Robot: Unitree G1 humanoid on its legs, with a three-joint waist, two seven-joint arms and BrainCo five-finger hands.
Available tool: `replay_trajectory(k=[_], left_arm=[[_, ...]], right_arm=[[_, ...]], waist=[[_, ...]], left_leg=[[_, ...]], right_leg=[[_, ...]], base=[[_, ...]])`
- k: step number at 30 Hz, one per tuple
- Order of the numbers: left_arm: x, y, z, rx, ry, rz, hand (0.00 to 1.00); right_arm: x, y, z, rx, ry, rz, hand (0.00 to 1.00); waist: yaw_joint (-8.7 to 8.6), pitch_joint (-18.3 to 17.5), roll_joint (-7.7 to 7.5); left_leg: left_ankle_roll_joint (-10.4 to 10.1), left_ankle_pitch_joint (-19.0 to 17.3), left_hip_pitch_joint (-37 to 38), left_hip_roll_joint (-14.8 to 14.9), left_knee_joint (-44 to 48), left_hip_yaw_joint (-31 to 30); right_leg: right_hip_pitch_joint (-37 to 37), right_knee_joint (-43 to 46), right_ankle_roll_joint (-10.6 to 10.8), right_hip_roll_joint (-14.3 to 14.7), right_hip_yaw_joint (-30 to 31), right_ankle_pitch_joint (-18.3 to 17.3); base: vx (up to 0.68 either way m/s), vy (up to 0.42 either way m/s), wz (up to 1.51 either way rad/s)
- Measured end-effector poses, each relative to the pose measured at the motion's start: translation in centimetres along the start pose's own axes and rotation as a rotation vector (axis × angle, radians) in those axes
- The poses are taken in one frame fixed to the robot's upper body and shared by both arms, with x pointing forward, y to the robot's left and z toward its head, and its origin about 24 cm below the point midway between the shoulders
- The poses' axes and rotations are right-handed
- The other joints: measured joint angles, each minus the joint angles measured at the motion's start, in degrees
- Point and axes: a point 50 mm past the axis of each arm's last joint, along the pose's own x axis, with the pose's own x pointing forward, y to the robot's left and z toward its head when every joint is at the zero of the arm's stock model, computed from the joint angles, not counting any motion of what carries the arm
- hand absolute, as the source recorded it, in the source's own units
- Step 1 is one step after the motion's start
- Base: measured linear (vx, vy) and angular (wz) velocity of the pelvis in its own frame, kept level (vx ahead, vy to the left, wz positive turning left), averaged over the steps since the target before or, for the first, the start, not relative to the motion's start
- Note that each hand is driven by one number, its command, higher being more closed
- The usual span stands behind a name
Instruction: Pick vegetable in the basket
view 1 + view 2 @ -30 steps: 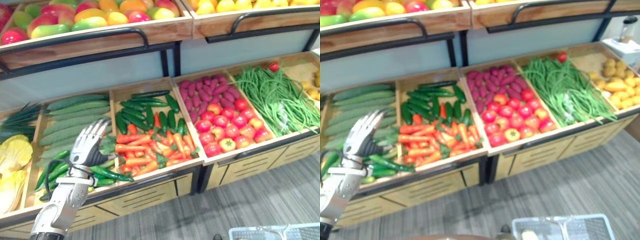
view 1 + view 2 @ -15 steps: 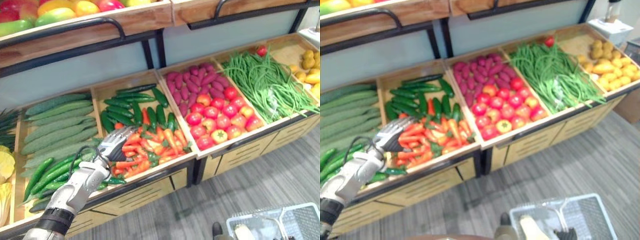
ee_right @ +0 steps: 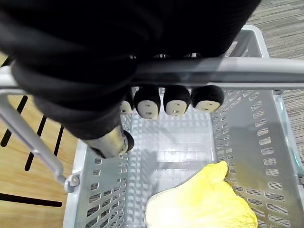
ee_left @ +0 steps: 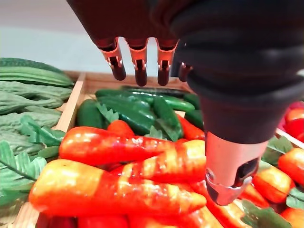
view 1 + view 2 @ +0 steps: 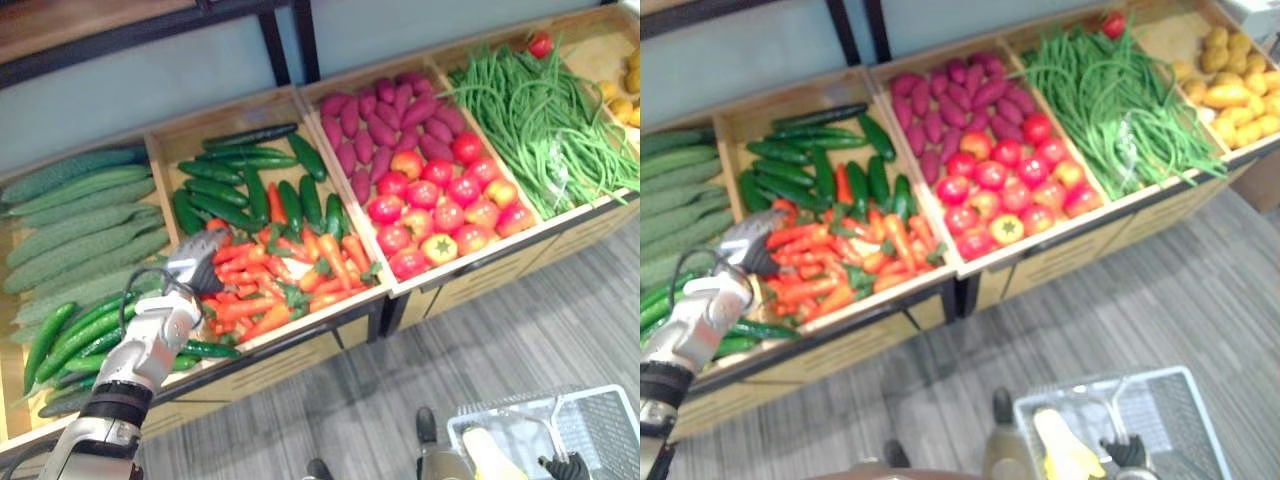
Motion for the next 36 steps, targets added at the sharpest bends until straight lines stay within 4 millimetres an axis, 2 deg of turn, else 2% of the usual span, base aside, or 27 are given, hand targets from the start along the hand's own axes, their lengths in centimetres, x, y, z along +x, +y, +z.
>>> replay_trajectory(k=[6,13,24,36], left_arm=[[1.1,1.1,0.2,-0.009,0.02,0.048,0.0],[2.3,2.2,1.4,-0.041,-0.007,0.111,0.0],[2.8,2.3,2.0,-0.035,-0.026,0.107,0.0],[3.0,2.1,1.1,-0.026,0.029,0.091,0.0]], right_arm=[[0.3,0.0,0.9,0.008,-0.022,-0.002,1.0],[0.5,0.1,1.6,0.007,-0.046,-0.001,1.0],[0.7,0.2,3.2,-0.001,-0.103,-0.001,1.0],[0.8,0.2,3.7,0.002,-0.119,-0.002,1.0]], waist=[[0.16,1.82,-0.74],[0.8,3.88,-1.74],[0.83,5.57,-2.3],[0.87,6.99,-3.35]], left_leg=[[0.05,-0.42,-1.64,0.31,1.65,0.27],[0.14,-1.75,-5.3,1.71,5.71,0.09],[-0.27,-2.41,-7.15,3.6,8.47,0.94],[-0.43,-3.66,-8.48,4.95,11.31,1.98]], right_leg=[[-1.6,-0.06,-0.33,0.38,1.28,0.94],[-2.9,-1.38,-0.55,0.59,1.92,2.71],[-4.55,-1.34,-1.01,1.95,3.01,3.45],[-5.7,-1.33,-0.96,2.75,4.23,4.11]], base=[[-0.01,-0.02,-0.03],[-0.05,-0.049,-0.02],[-0.02,-0.05,-0.06],[-0.02,-0.043,-0.05]])
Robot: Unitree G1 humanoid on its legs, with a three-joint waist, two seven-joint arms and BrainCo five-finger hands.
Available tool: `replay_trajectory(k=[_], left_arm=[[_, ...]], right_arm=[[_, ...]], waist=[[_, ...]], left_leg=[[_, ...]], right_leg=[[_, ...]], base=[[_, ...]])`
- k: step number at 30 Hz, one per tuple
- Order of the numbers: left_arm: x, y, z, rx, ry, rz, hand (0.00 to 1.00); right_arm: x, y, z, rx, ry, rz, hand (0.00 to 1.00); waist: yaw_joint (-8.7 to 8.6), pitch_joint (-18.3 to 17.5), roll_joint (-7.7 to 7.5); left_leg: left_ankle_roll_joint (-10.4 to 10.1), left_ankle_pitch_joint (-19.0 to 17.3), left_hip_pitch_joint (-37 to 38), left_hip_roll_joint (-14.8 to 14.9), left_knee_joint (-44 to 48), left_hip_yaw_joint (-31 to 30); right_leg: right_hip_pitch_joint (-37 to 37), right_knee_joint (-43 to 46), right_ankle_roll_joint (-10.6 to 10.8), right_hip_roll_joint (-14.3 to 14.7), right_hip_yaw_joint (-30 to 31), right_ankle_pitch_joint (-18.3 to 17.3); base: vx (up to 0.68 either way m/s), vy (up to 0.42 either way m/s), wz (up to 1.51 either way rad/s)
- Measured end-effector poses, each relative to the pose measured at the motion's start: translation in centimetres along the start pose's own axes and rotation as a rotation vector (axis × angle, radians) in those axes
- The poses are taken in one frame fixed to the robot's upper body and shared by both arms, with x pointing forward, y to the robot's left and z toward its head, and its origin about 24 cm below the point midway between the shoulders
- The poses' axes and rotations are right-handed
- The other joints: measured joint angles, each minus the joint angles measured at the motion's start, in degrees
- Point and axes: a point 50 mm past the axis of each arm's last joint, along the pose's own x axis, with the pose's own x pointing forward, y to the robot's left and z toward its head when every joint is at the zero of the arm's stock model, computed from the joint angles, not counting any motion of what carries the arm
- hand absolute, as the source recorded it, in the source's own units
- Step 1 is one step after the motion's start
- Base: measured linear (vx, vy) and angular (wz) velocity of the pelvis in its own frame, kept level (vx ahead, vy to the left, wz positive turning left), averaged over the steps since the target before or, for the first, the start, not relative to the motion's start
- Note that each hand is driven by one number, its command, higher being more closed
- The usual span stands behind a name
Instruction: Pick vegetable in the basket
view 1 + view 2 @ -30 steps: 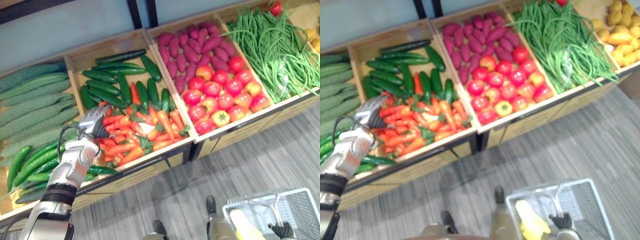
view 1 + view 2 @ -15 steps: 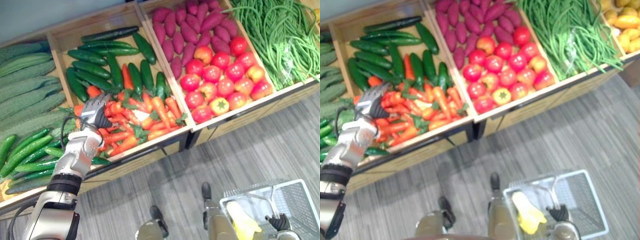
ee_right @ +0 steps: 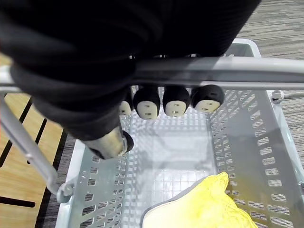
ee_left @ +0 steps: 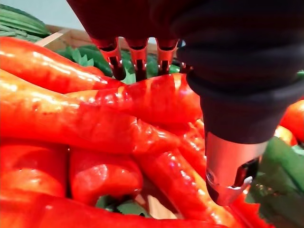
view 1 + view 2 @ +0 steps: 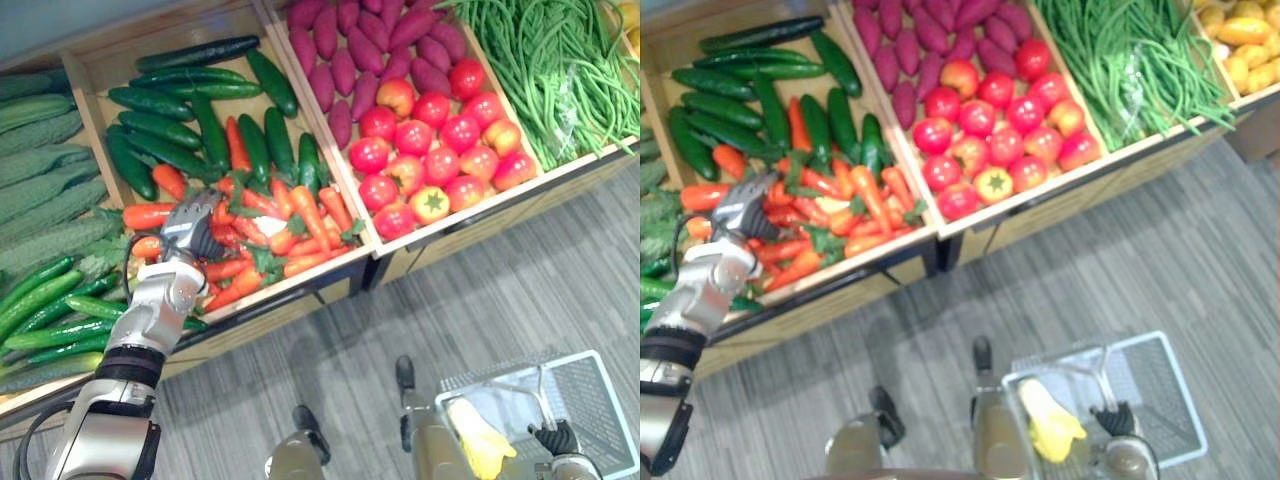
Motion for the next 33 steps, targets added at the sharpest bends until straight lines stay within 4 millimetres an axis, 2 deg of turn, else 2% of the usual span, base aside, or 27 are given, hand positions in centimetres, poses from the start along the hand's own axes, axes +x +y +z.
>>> replay_trajectory(k=[1,8,22,27,33], left_arm=[[0.0,0.0,0.0,0.0,0.005,0.0,1.0],[0.4,0.1,0.2,-0.048,0.04,0.033,1.0],[0.4,-0.8,0.9,-0.084,0.04,0.021,1.0],[0.7,0.2,1.7,-0.092,0.008,0.062,1.0],[1.1,2.3,2.4,-0.062,-0.033,0.143,1.0]], right_arm=[[0.1,0.0,0.2,0.002,-0.006,-0.001,1.0],[0.1,0.0,0.3,0.002,-0.007,0.0,1.0],[0.1,0.0,0.3,0.002,-0.007,0.0,1.0],[0.1,0.0,0.2,0.0,-0.005,0.001,1.0],[-0.2,0.0,-0.6,-0.003,0.018,0.003,1.0]], waist=[[-0.05,0.29,-0.1],[-0.03,0.48,-0.27],[-0.1,0.6,-0.48],[-0.06,0.6,-0.47],[-0.12,0.46,-0.29]], left_leg=[[0.0,0.0,0.07,0.03,0.07,0.12],[0.0,-1.14,-0.72,1.09,2.08,0.26],[0.03,-1.14,-0.73,1.2,2.81,0.01],[0.1,-1.09,-0.51,1.22,2.97,-0.47],[0.26,-0.87,0.56,0.94,2.78,-2.07]], right_leg=[[0.0,0.0,0.0,0.03,0.12,0.11],[-0.01,-0.04,0.21,0.51,0.62,0.51],[0.07,0.02,0.58,0.52,0.81,0.81],[0.64,0.03,0.67,0.47,0.73,1.01],[3.15,-1.01,0.7,0.07,-0.34,1.02]], base=[[-0.03,-0.033,-0.04],[-0.05,-0.054,-0.04],[-0.03,-0.052,0.0],[-0.04,-0.052,0.03],[-0.03,-0.047,0.11]])
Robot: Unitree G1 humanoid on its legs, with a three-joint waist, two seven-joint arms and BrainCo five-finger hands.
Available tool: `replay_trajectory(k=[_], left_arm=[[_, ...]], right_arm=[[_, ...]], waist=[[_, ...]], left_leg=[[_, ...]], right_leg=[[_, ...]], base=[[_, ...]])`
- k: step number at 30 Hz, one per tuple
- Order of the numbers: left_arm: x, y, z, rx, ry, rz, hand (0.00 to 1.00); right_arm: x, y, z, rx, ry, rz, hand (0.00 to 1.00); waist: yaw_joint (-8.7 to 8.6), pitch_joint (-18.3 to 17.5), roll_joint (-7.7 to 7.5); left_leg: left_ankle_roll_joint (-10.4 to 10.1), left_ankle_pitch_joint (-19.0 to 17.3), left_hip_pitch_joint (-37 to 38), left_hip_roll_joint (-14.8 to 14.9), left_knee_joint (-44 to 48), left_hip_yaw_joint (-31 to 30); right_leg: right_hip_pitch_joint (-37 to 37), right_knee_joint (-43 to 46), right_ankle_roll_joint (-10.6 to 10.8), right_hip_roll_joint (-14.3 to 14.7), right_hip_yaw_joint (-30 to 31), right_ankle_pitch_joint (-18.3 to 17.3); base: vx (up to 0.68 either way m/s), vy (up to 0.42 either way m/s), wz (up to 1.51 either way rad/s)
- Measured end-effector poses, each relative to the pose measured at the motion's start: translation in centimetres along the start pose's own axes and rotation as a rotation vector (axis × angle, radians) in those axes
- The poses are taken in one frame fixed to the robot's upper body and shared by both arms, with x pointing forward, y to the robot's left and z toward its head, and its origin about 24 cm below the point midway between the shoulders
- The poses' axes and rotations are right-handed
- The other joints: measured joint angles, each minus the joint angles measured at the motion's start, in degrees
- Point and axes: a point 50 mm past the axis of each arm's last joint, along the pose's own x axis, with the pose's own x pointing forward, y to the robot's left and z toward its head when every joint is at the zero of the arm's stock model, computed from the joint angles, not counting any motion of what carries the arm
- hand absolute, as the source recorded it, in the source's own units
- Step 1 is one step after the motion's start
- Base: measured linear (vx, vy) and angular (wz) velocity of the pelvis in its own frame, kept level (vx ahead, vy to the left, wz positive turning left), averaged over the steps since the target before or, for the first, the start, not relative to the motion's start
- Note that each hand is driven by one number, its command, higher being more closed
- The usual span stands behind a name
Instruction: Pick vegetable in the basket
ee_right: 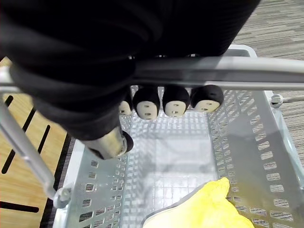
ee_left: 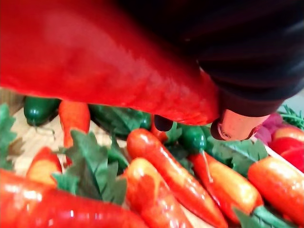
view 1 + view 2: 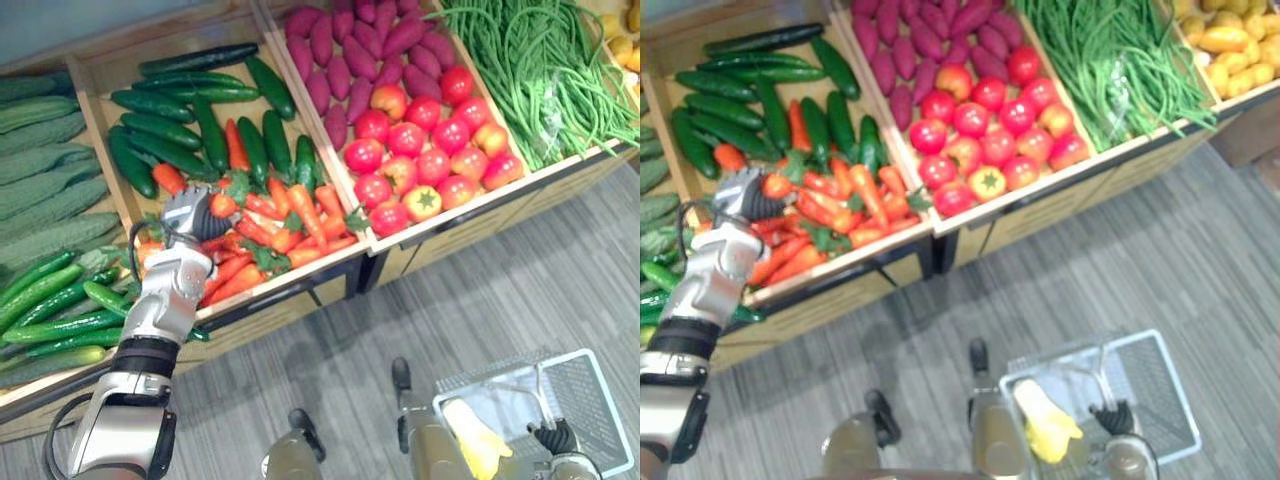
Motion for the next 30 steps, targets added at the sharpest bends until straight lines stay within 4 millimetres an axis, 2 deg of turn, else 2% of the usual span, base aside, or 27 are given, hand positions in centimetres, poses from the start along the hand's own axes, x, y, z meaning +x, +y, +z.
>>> replay_trajectory(k=[3,6,9,13,14,16,18,21,22,25,27,30], left_arm=[[0.2,0.8,0.0,0.026,-0.009,0.022,1.0],[0.2,1.7,-0.4,0.058,-0.014,0.039,1.0],[-0.2,3.0,0.7,0.088,-0.083,0.092,1.0],[-3.2,3.3,2.3,0.085,-0.198,0.134,1.0],[-4.8,3.1,3.0,0.076,-0.254,0.127,1.0],[-6.1,2.8,3.6,0.064,-0.305,0.111,1.0],[-7.9,2.9,5.1,0.034,-0.402,0.102,1.0],[-9.3,2.4,7.7,-0.038,-0.549,0.067,1.0],[-10.1,2.1,9.1,-0.083,-0.625,0.033,1.0],[-11.3,1.4,11.1,-0.165,-0.727,-0.029,1.0],[-12.5,0.9,12.8,-0.237,-0.817,-0.089,1.0],[-13.9,-0.2,14.8,-0.33,-0.912,-0.172,1.0]], right_arm=[[-0.1,0.0,-0.4,0.006,0.015,-0.001,1.0],[-0.3,0.0,-1.1,0.028,0.043,-0.009,1.0],[-0.6,0.3,-2.1,0.049,0.09,-0.003,1.0],[-0.7,0.2,-2.9,0.054,0.129,0.004,1.0],[-0.8,-0.1,-3.2,0.049,0.141,-0.006,1.0],[-0.7,-0.6,-3.4,0.052,0.152,-0.019,1.0],[-0.4,-1.9,-3.4,0.035,0.151,-0.05,1.0],[0.3,-4.5,-2.7,-0.038,0.119,-0.1,1.0],[0.8,-6.2,-1.7,-0.087,0.088,-0.135,1.0],[1.4,-9.0,0.3,-0.156,0.018,-0.201,1.0],[1.6,-10.6,2.7,-0.232,-0.074,-0.244,1.0],[1.2,-10.9,6.5,-0.387,-0.245,-0.257,1.0]], waist=[[0.08,-0.13,-0.01],[0.04,-1.88,-0.01],[0.06,-3.74,-0.11],[0.03,-6.61,-0.12],[0.08,-6.83,-0.09],[0.14,-7.57,-0.05],[0.15,-8.21,-0.03],[0.03,-9.01,-0.03],[0.08,-9.54,0.01],[-0.04,-9.87,0.55],[-0.04,-10.18,1.07],[-0.15,-10.5,1.23]], left_leg=[[0.04,0.45,0.94,-0.32,-0.59,-0.53],[0.12,1.45,1.87,-1.65,-2.51,-1.18],[0.27,2.35,3.2,-2.52,-4.13,-1.89],[0.34,2.38,4.29,-3.26,-5.47,-1.94],[0.46,2.5,5.49,-3.82,-6.32,-2.04],[0.51,2.6,5.89,-4.23,-6.92,-1.88],[0.69,2.72,6.57,-4.89,-7.11,-1.82],[0.83,2.62,8.1,-5.71,-7.64,-0.74],[0.69,1.94,8.93,-5.77,-7.18,0.69],[0.85,-0.45,9.0,-4.63,-3.61,3.16],[0.65,-3.33,9.44,-2.64,0.82,6.0],[0.12,-7.1,11.21,-0.06,5.4,10.91]], right_leg=[[1.25,-0.28,0.0,-0.19,-0.58,0.0],[2.16,-0.91,0.0,-0.73,-1.24,0.0],[3.65,-1.57,0.0,-0.99,-2.09,0.0],[5.02,-2.19,0.03,-1.47,-2.13,-0.04],[6.17,-2.71,0.06,-1.8,-2.12,-0.07],[6.25,-2.75,0.09,-2.04,-1.97,-0.09],[6.42,-2.75,0.36,-2.58,-1.83,-0.1],[7.01,-2.71,0.82,-3.03,-0.33,0.0],[7.03,-2.67,1.29,-3.01,1.1,0.0],[7.02,-2.53,2.01,-2.42,3.58,-0.17],[7.0,-2.2,2.41,-1.17,6.42,0.09],[6.75,-1.45,2.85,0.8,10.78,0.4]], base=[[-0.02,-0.046,0.13],[0.0,-0.033,0.13],[0.01,-0.036,0.16],[-0.01,0.0,0.02],[-0.02,0.007,0.05],[0.0,0.0,0.0],[-0.01,0.017,-0.01],[-0.03,0.042,-0.21],[-0.02,0.027,-0.38],[-0.04,0.024,-0.51],[-0.04,0.025,-0.76],[-0.05,0.033,-0.78]])
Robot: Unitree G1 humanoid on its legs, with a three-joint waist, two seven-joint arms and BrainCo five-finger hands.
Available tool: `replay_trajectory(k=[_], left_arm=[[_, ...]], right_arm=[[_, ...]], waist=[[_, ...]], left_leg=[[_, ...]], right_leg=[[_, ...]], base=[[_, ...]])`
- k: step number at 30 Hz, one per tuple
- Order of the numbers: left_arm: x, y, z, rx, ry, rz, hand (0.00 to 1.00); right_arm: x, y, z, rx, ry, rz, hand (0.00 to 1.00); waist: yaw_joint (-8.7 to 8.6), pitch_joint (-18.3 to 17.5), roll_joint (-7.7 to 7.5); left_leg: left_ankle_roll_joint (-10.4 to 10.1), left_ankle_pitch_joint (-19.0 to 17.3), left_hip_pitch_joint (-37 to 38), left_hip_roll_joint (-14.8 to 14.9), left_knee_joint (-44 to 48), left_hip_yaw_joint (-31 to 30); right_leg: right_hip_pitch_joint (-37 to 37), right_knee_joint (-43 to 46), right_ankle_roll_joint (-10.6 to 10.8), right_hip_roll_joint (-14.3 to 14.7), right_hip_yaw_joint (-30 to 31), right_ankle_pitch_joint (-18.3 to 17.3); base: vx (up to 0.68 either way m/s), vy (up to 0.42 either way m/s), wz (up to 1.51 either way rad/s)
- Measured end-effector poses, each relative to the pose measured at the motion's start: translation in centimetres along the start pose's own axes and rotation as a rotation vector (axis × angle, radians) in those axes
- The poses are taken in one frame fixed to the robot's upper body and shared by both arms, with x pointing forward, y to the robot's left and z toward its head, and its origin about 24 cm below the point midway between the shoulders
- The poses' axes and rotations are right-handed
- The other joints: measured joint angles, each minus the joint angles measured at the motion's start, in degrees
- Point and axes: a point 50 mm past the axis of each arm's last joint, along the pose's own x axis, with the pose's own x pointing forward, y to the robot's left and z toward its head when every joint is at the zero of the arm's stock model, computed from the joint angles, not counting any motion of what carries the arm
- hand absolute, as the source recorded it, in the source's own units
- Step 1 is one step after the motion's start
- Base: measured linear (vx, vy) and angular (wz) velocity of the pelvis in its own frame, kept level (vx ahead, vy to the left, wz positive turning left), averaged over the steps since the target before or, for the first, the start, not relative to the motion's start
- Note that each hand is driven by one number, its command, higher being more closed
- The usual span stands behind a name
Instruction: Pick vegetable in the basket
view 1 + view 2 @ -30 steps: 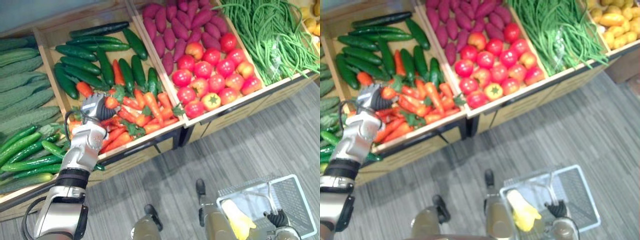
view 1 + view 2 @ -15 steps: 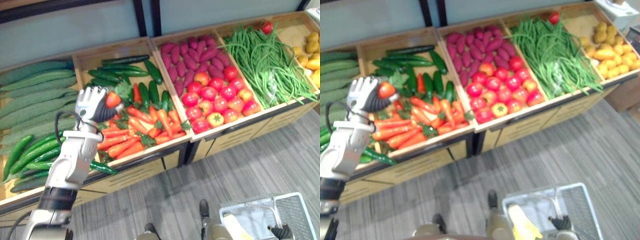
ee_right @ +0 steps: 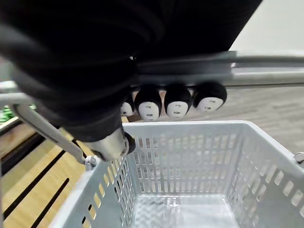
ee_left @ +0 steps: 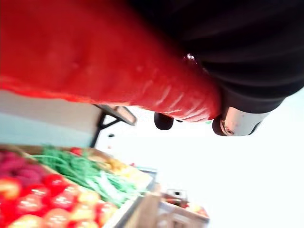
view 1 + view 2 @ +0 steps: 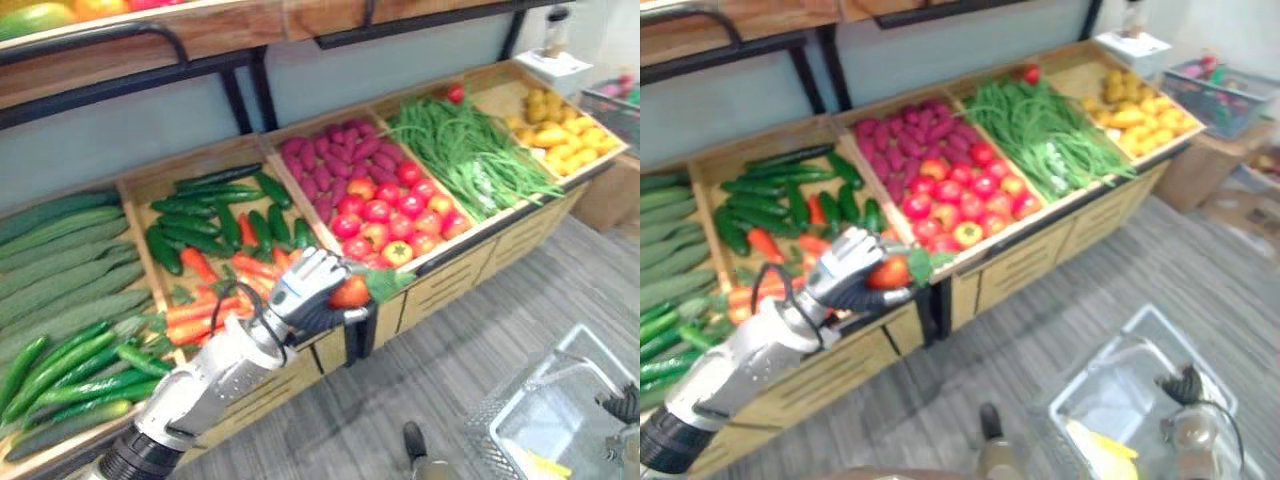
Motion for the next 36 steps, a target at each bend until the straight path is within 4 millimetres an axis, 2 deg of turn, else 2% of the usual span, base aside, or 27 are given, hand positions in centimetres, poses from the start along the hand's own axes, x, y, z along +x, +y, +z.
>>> replay_trajectory(k=[3,4,6,8,9,11,14,16,18,19,21,26,30,36], left_arm=[[1.0,-1.1,1.5,-0.091,-0.083,-0.036,1.0],[1.5,-1.5,2.1,-0.131,-0.119,-0.048,1.0],[2.1,-2.1,3.1,-0.177,-0.183,-0.093,1.0],[2.8,-3.5,3.9,-0.231,-0.244,-0.177,1.0],[2.9,-3.8,4.1,-0.237,-0.254,-0.193,1.0],[3.2,-4.9,4.7,-0.265,-0.287,-0.247,1.0],[4.0,-6.1,5.9,-0.296,-0.342,-0.298,1.0],[4.2,-6.5,6.4,-0.316,-0.356,-0.303,1.0],[4.5,-7.3,7.4,-0.376,-0.389,-0.332,1.0],[4.5,-7.4,7.5,-0.377,-0.393,-0.34,1.0],[4.7,-8.3,8.3,-0.411,-0.412,-0.361,1.0],[5.3,-10.2,9.6,-0.472,-0.414,-0.402,1.0],[6.0,-11.5,10.3,-0.491,-0.404,-0.422,1.0],[6.1,-13.5,10.9,-0.481,-0.392,-0.482,1.0]], right_arm=[[0.2,-0.9,2.0,-0.08,-0.111,-0.007,1.0],[0.3,-1.4,3.2,-0.113,-0.168,-0.011,1.0],[0.3,-1.9,5.3,-0.166,-0.273,-0.006,1.0],[0.0,-1.9,8.3,-0.203,-0.423,0.001,1.0],[-0.1,-1.9,8.9,-0.212,-0.453,0.003,1.0],[-0.4,-1.7,11.0,-0.239,-0.544,0.022,1.0],[-0.9,-0.6,13.6,-0.261,-0.654,0.081,1.0],[-1.2,0.2,15.2,-0.281,-0.717,0.117,1.0],[-1.9,1.3,17.8,-0.316,-0.82,0.163,1.0],[-2.0,1.3,18.0,-0.319,-0.832,0.166,1.0],[-2.8,1.6,20.2,-0.317,-0.917,0.179,1.0],[-3.8,1.8,23.0,-0.295,-1.016,0.214,1.0],[-4.4,2.2,24.3,-0.297,-1.07,0.244,1.0],[-4.7,1.1,26.6,-0.282,-1.124,0.197,1.0]], waist=[[-0.32,-0.47,0.03],[-0.96,-0.56,0.18],[-1.18,-0.85,0.61],[-1.66,-1.22,0.94],[-1.94,-1.26,1.01],[-2.94,-1.98,1.37],[-3.29,-2.42,2.04],[-3.87,-2.45,2.12],[-4.39,-2.43,2.16],[-4.41,-2.44,2.17],[-4.8,-2.41,2.34],[-6.09,-2.42,2.5],[-6.17,-2.41,2.59],[-6.21,-2.37,2.61]], left_leg=[[0.13,-1.2,1.11,0.17,1.15,3.45],[0.07,-1.6,1.88,0.43,1.8,5.09],[-0.58,-2.69,3.38,1.43,3.02,8.15],[-1.85,-3.69,6.34,2.69,3.83,12.66],[-2.09,-3.86,6.9,2.93,3.93,13.55],[-2.72,-4.22,7.83,3.37,4.05,16.56],[-3.57,-4.64,9.78,4.37,4.74,20.93],[-4.0,-4.73,10.82,4.56,4.8,22.84],[-4.69,-5.07,12.74,4.66,5.04,26.23],[-4.76,-5.1,12.95,4.65,5.07,26.66],[-5.41,-5.52,13.89,4.6,5.5,28.93],[-5.88,-5.84,14.63,4.77,6.08,31.78],[-5.96,-5.88,14.98,5.4,6.62,32.68],[-6.07,-5.94,15.22,5.31,6.74,33.41]], right_leg=[[-1.14,0.95,-0.02,0.61,2.71,0.29],[-1.29,1.04,0.17,0.99,3.95,0.55],[-1.95,2.01,0.26,2.6,6.58,0.65],[-2.05,2.85,0.23,4.97,10.35,0.67],[-2.1,2.92,0.22,5.48,11.07,0.67],[-3.37,3.74,0.2,7.08,13.34,0.66],[-4.28,4.56,0.08,9.69,16.48,0.78],[-4.47,4.8,0.0,10.77,18.06,0.93],[-4.52,5.07,0.1,12.56,20.88,1.09],[-4.55,5.12,0.13,12.76,21.19,1.1],[-4.96,5.33,0.19,13.89,23.37,1.14],[-5.87,5.62,0.31,15.29,25.2,1.37],[-5.96,5.6,0.16,16.12,25.67,1.54],[-6.12,5.57,0.2,16.47,26.47,1.6]], base=[[-0.04,0.043,-0.64],[-0.01,0.048,-0.67],[0.02,0.063,-0.82],[0.05,0.06,-0.96],[0.06,0.048,-0.77],[0.07,0.04,-0.63],[0.08,0.033,-0.7],[0.06,0.018,-0.57],[0.06,0.023,-0.68],[0.03,0.025,-0.62],[0.02,0.025,-0.5],[0.02,0.001,-0.27],[0.03,-0.033,-0.12],[0.03,-0.025,-0.06]])
